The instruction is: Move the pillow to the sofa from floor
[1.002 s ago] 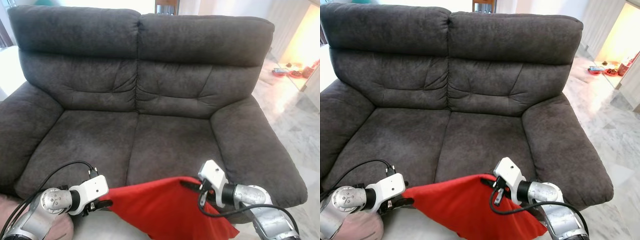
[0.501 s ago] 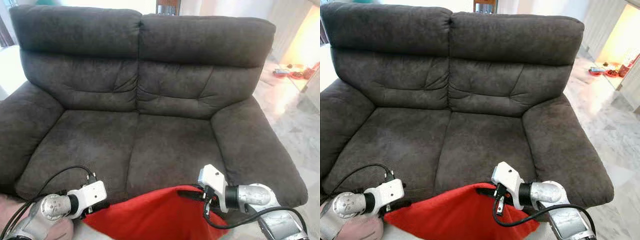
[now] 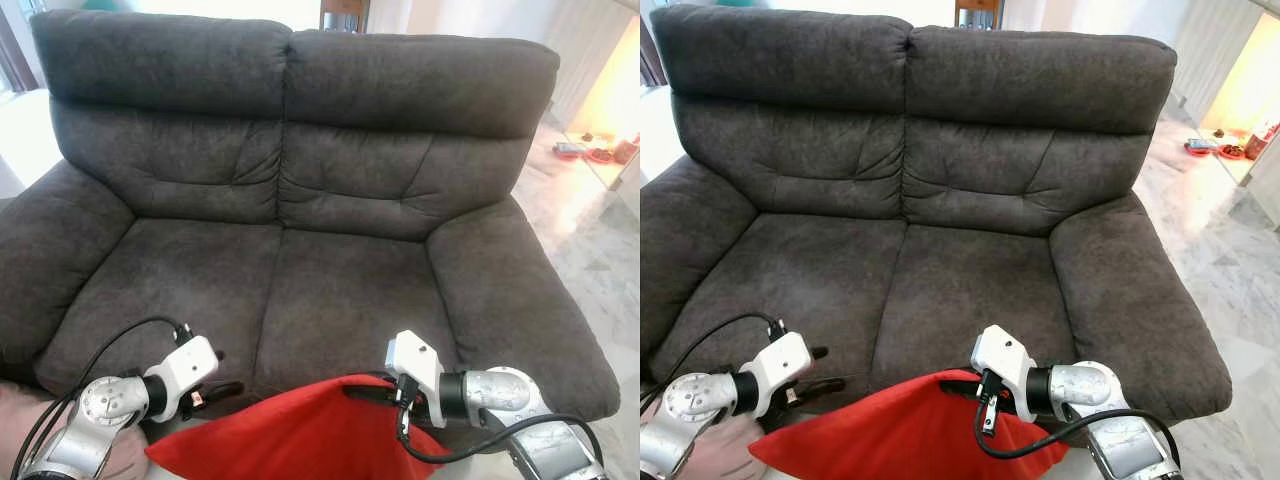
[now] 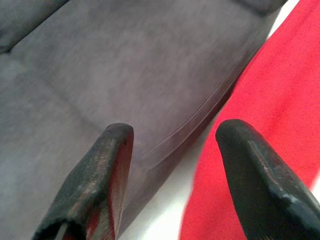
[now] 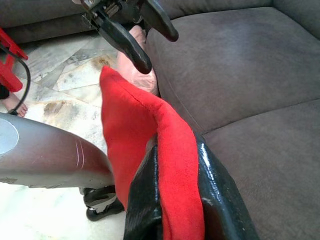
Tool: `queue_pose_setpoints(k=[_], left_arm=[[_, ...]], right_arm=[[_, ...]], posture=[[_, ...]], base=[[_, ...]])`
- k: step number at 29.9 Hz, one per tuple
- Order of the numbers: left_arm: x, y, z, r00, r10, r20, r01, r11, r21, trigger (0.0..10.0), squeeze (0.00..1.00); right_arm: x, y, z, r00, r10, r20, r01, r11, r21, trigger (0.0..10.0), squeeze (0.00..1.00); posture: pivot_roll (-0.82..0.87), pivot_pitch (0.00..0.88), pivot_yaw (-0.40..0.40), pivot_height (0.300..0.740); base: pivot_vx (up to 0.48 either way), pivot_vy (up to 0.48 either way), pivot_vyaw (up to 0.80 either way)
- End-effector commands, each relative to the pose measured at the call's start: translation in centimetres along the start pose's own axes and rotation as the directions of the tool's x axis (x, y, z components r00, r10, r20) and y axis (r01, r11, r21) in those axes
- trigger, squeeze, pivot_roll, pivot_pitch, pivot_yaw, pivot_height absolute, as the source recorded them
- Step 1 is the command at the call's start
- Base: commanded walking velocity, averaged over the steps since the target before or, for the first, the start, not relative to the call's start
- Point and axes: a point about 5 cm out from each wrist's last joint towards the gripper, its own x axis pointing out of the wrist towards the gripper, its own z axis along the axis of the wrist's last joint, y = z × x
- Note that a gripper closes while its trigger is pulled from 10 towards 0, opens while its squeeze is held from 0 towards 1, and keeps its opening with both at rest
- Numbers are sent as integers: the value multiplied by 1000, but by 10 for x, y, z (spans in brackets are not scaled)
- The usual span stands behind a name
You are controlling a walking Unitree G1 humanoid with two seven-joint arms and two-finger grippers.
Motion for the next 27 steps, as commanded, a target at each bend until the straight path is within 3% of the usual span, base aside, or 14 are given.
queue_pose_setpoints(k=[1,3,5,8,11,12,13,14,21,27], left_arm=[[-3,-3,-1,1000,-29,3,29,999,-46,10000,1000],[-3,-6,-2,998,-58,-11,57,996,-66,10000,1000],[-7,-13,-8,989,-135,-61,131,989,-65,10000,1000],[-15,-24,-12,963,-243,-114,229,966,-122,10000,1000],[-19,-25,-22,942,-246,-228,245,969,-36,10000,1000],[-18,-22,-26,944,-204,-260,218,976,27,10000,208],[-17,-21,-27,946,-189,-264,207,977,43,10000,208],[-15,-17,-30,951,-138,-275,165,983,77,10000,0],[-9,-8,-28,964,-11,-267,64,979,192,10000,0],[-9,-12,-37,978,-7,-207,16,999,40,10000,0]], right_arm=[[0,-6,26,997,-2,80,9,997,-83,10000,0],[0,-6,26,997,-3,81,10,996,-84,10000,0],[1,-7,27,997,-6,77,13,996,-90,10000,0],[2,-8,29,997,-8,79,15,996,-92,10000,0],[2,-8,29,997,-9,80,16,996,-91,10000,0],[3,-7,28,997,-9,79,16,996,-91,10000,0],[3,-7,28,997,-9,79,16,996,-90,10000,0],[3,-7,28,997,-9,78,16,996,-91,10000,0],[1,-7,30,997,-3,77,11,995,-101,10000,0],[0,-6,32,997,6,75,2,994,-106,10000,0]], posture=[[130,0,-64,738],[129,0,-63,738],[125,0,-63,738],[124,0,-61,738],[126,0,-61,738],[127,0,-61,738],[127,0,-61,738],[127,0,-61,738],[121,0,-65,738],[116,0,-67,738]], base=[[0,0,0],[0,0,0],[0,0,0],[0,0,0],[0,0,0],[0,0,0],[0,0,0],[0,0,0],[0,0,0],[0,0,0]])
